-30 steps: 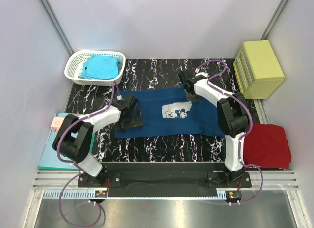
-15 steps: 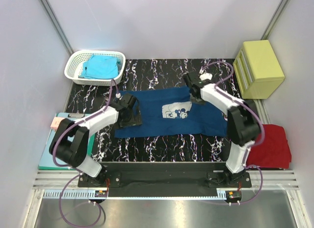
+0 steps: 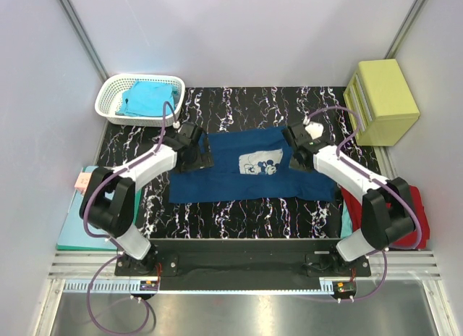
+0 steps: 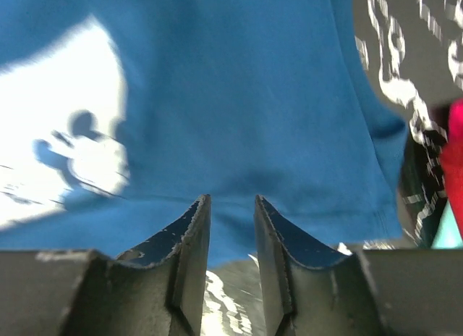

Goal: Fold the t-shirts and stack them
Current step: Fold the flattened tshirt in 1/3 of the way

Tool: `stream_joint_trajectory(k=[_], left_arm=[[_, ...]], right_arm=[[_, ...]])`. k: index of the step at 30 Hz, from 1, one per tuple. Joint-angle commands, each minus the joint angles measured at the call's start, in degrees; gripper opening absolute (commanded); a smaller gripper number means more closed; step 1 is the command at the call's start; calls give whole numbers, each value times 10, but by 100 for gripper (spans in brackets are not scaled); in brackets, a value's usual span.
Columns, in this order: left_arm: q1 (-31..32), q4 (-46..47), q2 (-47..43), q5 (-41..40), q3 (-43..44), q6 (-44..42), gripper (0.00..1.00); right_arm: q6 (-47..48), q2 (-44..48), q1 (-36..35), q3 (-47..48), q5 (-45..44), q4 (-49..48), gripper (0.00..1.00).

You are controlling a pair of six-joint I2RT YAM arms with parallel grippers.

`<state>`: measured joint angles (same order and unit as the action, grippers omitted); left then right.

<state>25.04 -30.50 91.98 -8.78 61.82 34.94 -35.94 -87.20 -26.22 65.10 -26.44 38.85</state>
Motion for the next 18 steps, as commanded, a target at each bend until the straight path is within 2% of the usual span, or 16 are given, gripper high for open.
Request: stream_joint_trajectory(k=[1, 6, 9, 13, 18], left_arm=[[-13, 9, 13, -9, 36, -18, 99], [-40, -53, 92, -31, 202, -51, 99], [-74, -70, 122, -14, 261, -46, 99], [-105, -78, 164, -1, 309, -55, 99], [-125, -93, 232, 7, 360, -73, 99]], right_arm=[[-5, 14, -4, -24, -8, -21, 40], [-1, -85, 48, 131, 10, 17, 39], [-5, -143, 92, 204, 27, 28, 39], [-3, -231, 133, 291, 38, 28, 39], [30, -347, 137, 433, 39, 49, 38]])
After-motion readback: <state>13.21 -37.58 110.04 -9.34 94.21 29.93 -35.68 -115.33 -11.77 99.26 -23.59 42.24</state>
